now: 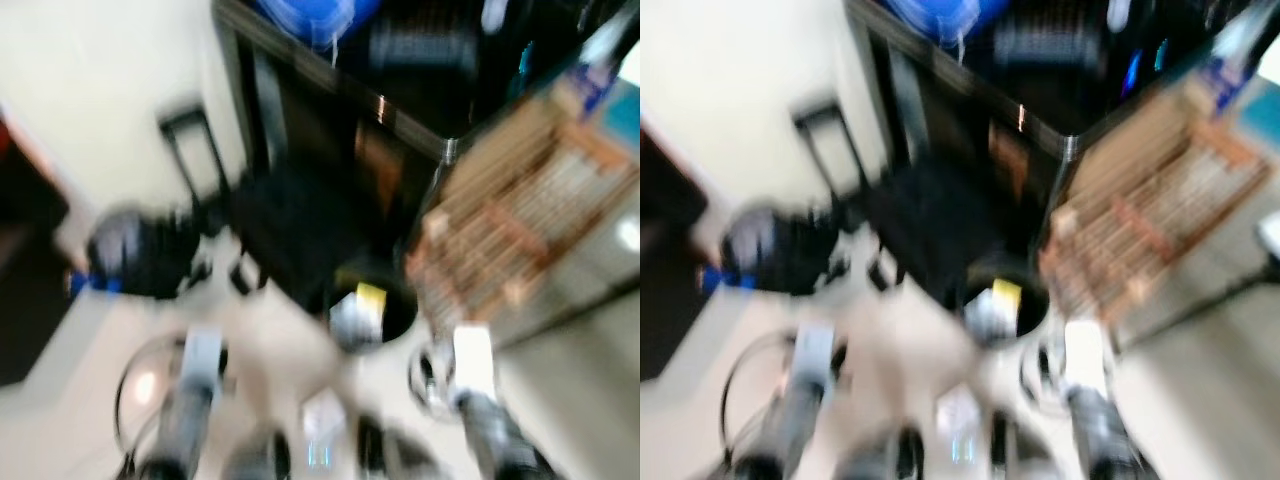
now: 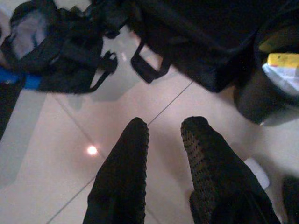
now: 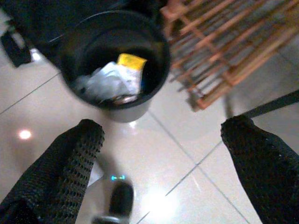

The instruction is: Picking trash to rubbish bin

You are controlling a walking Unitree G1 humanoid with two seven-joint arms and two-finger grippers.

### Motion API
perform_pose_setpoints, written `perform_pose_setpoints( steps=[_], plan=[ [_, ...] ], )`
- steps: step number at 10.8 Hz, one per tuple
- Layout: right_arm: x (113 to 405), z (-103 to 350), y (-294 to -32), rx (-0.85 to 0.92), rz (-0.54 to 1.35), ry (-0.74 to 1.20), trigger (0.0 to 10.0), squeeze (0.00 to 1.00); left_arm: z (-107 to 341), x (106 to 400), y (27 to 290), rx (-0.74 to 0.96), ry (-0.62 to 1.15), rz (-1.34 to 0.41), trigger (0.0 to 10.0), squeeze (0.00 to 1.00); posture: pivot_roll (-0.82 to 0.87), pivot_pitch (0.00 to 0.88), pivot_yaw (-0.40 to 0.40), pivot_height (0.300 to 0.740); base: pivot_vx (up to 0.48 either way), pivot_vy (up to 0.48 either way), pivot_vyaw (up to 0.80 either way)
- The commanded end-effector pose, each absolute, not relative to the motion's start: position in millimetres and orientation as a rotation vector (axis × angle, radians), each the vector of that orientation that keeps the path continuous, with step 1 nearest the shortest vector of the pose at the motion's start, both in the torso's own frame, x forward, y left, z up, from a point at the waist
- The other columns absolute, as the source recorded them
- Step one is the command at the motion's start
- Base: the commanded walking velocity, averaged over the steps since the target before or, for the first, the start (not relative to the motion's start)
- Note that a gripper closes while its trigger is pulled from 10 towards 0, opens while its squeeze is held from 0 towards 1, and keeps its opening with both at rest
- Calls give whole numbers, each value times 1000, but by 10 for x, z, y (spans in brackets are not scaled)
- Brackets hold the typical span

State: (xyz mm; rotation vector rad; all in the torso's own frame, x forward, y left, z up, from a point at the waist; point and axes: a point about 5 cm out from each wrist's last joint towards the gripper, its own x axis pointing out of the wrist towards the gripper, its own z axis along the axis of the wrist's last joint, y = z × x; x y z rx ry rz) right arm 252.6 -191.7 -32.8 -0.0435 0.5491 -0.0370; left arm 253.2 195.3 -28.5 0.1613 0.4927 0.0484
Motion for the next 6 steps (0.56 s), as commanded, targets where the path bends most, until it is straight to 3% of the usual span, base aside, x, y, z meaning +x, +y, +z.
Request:
perform_pose_setpoints(
  steps=[1, 6],
  plan=[
    [2486, -365, -1909, -46, -33, 571, 10000, 0, -392, 2396, 1978, 158, 549, 55, 10000, 0, -11, 227, 48, 740, -326, 0, 0],
    [2480, -367, -1919, -36, -35, 572, 10000, 0, -387, 2409, 1971, 157, 549, 56, 10000, 0, -10, 238, 45, 740, -324, 0, 0]
  ],
)
